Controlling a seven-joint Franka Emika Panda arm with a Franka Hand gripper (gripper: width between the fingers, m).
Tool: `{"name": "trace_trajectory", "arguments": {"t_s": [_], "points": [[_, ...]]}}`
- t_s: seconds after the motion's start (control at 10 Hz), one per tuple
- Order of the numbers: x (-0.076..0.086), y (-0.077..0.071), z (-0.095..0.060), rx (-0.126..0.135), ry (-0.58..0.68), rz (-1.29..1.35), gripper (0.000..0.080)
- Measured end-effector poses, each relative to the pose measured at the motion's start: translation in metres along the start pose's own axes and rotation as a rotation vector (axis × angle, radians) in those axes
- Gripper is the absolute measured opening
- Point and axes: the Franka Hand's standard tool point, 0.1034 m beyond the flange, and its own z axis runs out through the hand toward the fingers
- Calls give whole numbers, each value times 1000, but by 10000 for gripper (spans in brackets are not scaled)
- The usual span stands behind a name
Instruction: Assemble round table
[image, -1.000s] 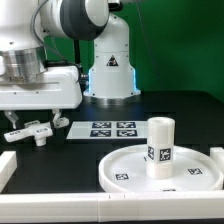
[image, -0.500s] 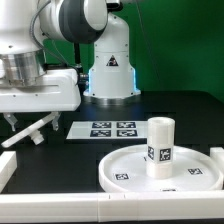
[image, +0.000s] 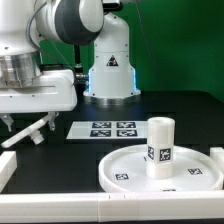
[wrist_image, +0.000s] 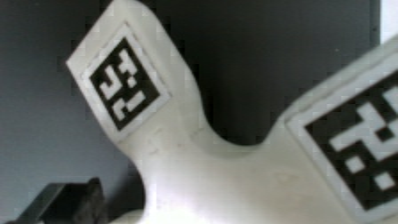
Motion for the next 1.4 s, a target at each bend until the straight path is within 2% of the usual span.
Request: {"name": "trace_trajectory", "arguments": {"t_s": [0.5,0.7,0.8,0.9,1.0,1.4], "points": [[-2,1,-2,10,-5,-20,649],[-4,-9,-14,130,-55,41,649],[-3,-9,-21,160,-58,41,649],[-6,-4,-25,199,-51,23,649],[-8,3,-28,226,-28,27,649],[-8,0,-25,223,-36,37,649]]}}
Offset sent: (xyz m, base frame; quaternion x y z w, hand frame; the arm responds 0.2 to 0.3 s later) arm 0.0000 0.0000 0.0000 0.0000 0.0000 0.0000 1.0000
